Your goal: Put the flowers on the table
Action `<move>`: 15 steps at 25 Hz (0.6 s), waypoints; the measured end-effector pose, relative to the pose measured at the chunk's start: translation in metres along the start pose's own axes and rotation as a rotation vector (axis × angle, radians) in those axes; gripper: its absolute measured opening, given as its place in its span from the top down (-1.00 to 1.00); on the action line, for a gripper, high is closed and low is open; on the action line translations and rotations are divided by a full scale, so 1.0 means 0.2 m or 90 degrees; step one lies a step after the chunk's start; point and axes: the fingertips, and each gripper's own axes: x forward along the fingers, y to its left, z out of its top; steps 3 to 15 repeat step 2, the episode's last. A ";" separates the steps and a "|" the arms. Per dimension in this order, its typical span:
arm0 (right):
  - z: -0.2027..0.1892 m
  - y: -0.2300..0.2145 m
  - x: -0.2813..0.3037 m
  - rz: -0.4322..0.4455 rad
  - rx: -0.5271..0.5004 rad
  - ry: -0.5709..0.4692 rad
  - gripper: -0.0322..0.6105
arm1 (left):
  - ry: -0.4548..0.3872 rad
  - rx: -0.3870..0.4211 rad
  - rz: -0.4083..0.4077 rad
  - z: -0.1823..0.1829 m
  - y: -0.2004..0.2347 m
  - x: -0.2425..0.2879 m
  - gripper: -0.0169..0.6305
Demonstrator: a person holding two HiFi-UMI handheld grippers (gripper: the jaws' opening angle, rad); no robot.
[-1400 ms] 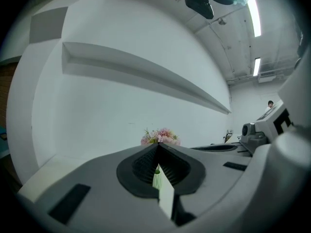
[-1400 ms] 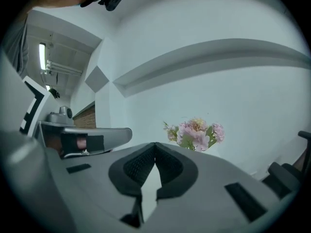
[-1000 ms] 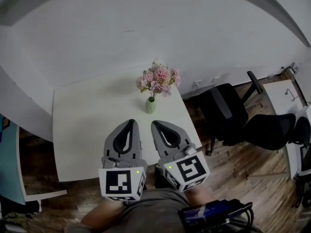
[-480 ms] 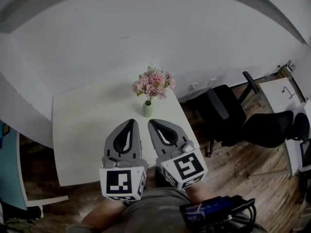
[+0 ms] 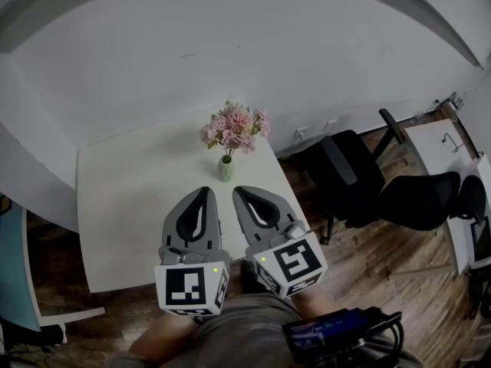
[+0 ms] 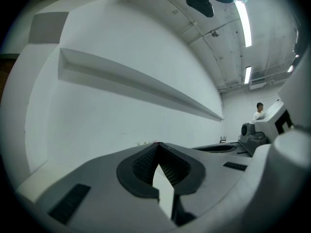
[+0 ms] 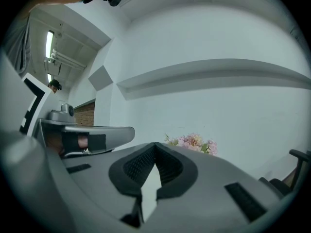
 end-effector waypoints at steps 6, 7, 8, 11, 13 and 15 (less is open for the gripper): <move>0.00 -0.02 0.00 -0.005 0.002 0.001 0.88 | 0.000 -0.001 0.001 0.00 -0.01 0.00 0.92; 0.00 -0.02 0.00 -0.005 0.002 0.001 0.88 | 0.000 -0.001 0.001 0.00 -0.01 0.00 0.92; 0.00 -0.02 0.00 -0.005 0.002 0.001 0.88 | 0.000 -0.001 0.001 0.00 -0.01 0.00 0.92; 0.00 -0.02 0.00 -0.005 0.002 0.001 0.88 | 0.000 -0.001 0.001 0.00 -0.01 0.00 0.92; 0.00 -0.02 0.00 -0.005 0.002 0.001 0.88 | 0.000 -0.001 0.001 0.00 -0.01 0.00 0.92; 0.00 -0.02 0.00 -0.005 0.002 0.001 0.88 | 0.000 -0.001 0.001 0.00 -0.01 0.00 0.92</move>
